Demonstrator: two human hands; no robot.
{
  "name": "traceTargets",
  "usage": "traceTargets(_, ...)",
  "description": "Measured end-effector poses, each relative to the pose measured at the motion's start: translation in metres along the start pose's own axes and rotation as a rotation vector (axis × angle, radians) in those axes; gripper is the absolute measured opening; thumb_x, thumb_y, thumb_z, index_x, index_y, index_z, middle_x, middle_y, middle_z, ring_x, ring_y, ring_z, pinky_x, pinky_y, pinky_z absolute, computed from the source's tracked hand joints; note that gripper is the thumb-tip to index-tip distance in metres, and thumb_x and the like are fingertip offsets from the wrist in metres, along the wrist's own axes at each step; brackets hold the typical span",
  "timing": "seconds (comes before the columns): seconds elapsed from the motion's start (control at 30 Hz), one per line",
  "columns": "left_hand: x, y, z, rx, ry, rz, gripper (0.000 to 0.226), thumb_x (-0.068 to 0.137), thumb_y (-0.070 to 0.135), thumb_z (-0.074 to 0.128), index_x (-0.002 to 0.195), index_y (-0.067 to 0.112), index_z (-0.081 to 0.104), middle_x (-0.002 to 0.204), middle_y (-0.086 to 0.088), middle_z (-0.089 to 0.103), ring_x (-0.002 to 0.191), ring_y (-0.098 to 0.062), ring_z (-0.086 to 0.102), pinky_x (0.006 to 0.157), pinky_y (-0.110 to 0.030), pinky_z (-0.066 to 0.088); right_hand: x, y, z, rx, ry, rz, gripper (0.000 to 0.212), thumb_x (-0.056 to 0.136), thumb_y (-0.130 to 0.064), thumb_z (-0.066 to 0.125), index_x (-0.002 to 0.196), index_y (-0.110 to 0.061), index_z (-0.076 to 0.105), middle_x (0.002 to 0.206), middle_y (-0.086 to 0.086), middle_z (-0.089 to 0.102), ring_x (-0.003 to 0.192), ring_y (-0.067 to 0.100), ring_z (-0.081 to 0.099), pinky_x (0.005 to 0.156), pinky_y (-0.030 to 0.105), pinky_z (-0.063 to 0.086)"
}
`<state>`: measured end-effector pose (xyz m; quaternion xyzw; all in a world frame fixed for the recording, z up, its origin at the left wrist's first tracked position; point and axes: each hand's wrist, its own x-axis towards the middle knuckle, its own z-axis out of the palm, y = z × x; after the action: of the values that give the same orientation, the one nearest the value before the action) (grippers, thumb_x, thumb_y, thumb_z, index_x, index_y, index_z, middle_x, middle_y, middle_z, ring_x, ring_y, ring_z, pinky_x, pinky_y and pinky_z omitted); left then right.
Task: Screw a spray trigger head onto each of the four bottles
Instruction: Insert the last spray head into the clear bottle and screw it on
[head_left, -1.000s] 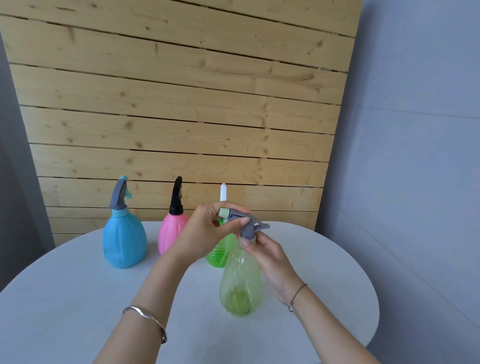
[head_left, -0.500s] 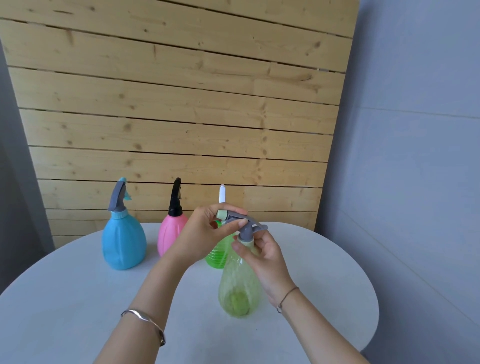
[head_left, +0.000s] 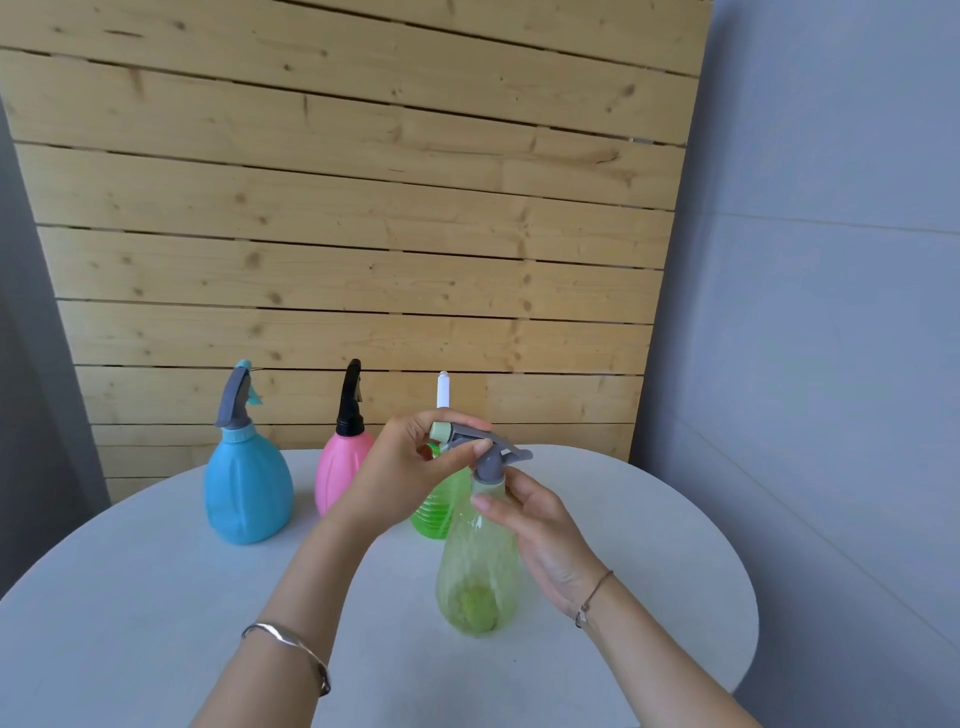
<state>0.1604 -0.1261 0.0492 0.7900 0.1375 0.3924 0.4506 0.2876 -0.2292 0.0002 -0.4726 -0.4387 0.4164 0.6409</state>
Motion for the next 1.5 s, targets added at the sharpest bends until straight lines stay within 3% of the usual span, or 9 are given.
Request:
traceTargets(0.17, -0.001, 0.0, 0.0, -0.006, 0.011, -0.01, 0.016, 0.072, 0.041, 0.068, 0.087, 0.037, 0.071, 0.083, 0.013, 0.075, 0.059, 0.0, 0.052, 0.054, -0.013, 0.037, 0.002, 0.002, 0.0, 0.043, 0.085, 0.006, 0.036, 0.07, -0.025, 0.072, 0.104, -0.02, 0.064, 0.106, -0.006, 0.067, 0.105, 0.006, 0.058, 0.087, 0.021, 0.043)
traceTargets(0.27, -0.001, 0.002, -0.001, -0.001, 0.013, -0.003, 0.011, 0.078, 0.027, 0.07, 0.088, 0.032, 0.071, 0.079, 0.018, 0.074, 0.051, 0.004, 0.052, 0.052, -0.007, 0.036, 0.001, 0.002, 0.001, -0.048, 0.019, -0.035, 0.036, 0.083, -0.024, 0.069, 0.118, -0.02, 0.061, 0.119, -0.013, 0.066, 0.114, -0.001, 0.056, 0.09, 0.012, 0.044)
traceTargets(0.53, -0.005, 0.002, 0.004, 0.02, 0.063, -0.002, 0.014, 0.076, 0.034, 0.07, 0.09, 0.039, 0.068, 0.082, 0.016, 0.074, 0.064, 0.002, 0.061, 0.057, -0.009, 0.041, 0.004, 0.005, 0.01, -0.067, 0.15, -0.083, 0.03, 0.082, -0.01, 0.069, 0.11, -0.015, 0.061, 0.109, -0.005, 0.071, 0.112, 0.011, 0.063, 0.088, 0.018, 0.049)
traceTargets(0.7, -0.02, -0.003, 0.002, 0.108, 0.175, -0.073, 0.071, 0.068, 0.053, 0.068, 0.131, 0.035, 0.041, 0.111, 0.02, 0.059, 0.096, 0.004, 0.055, 0.082, -0.015, 0.046, 0.003, -0.008, 0.003, -0.084, 0.17, -0.088, 0.021, 0.086, -0.012, 0.065, 0.106, -0.013, 0.067, 0.104, -0.004, 0.074, 0.097, 0.002, 0.067, 0.078, 0.009, 0.048)
traceTargets(0.83, -0.034, -0.003, 0.003, 0.064, -0.045, -0.301, 0.1, 0.053, 0.066, 0.076, 0.135, 0.043, 0.024, 0.126, 0.023, 0.046, 0.113, 0.002, 0.049, 0.085, -0.018, 0.043, 0.006, -0.027, -0.005, 0.048, 0.361, -0.122, 0.029, 0.073, -0.028, 0.074, 0.096, -0.011, 0.066, 0.102, 0.007, 0.074, 0.094, 0.011, 0.067, 0.088, 0.021, 0.049)
traceTargets(0.97, -0.044, -0.006, 0.016, 0.105, -0.322, -0.471, 0.078, 0.058, 0.058, 0.08, 0.121, 0.042, 0.038, 0.115, 0.032, 0.051, 0.104, 0.014, 0.05, 0.079, -0.006, 0.042, 0.004, -0.036, -0.004, 0.17, 0.355, -0.129, 0.048, 0.055, -0.043, 0.078, 0.088, -0.012, 0.064, 0.088, 0.0, 0.076, 0.093, 0.017, 0.071, 0.091, 0.03, 0.05)
traceTargets(1.1, -0.049, -0.002, 0.016, -0.065, -0.381, -0.479, 0.042, 0.068, 0.046, 0.077, 0.107, 0.043, 0.062, 0.109, 0.018, 0.07, 0.101, 0.004, 0.064, 0.085, -0.014, 0.05, -0.003, -0.043, -0.002, 0.171, 0.084, -0.067, 0.042, 0.076, -0.037, 0.064, 0.111, -0.014, 0.065, 0.114, 0.001, 0.072, 0.109, 0.017, 0.066, 0.085, 0.025, 0.053)
traceTargets(1.23, -0.051, 0.002, 0.01, -0.178, -0.488, -0.534, 0.048, 0.068, 0.049, 0.069, 0.114, 0.037, 0.061, 0.116, 0.006, 0.07, 0.108, -0.012, 0.065, 0.096, -0.028, 0.05, -0.007, -0.05, -0.003, 0.193, -0.023, -0.017, 0.041, 0.085, -0.029, 0.054, 0.123, -0.012, 0.059, 0.121, 0.003, 0.068, 0.112, 0.015, 0.064, 0.083, 0.026, 0.054)
traceTargets(1.5, -0.047, 0.003, 0.005, -0.056, -0.413, -0.442, 0.034, 0.07, 0.049, 0.073, 0.101, 0.042, 0.064, 0.095, 0.022, 0.07, 0.092, 0.003, 0.065, 0.079, -0.015, 0.048, -0.009, -0.049, 0.005, 0.029, 0.142, -0.085, 0.037, 0.071, -0.038, 0.065, 0.104, -0.02, 0.069, 0.107, 0.003, 0.073, 0.108, 0.012, 0.064, 0.106, 0.037, 0.042)
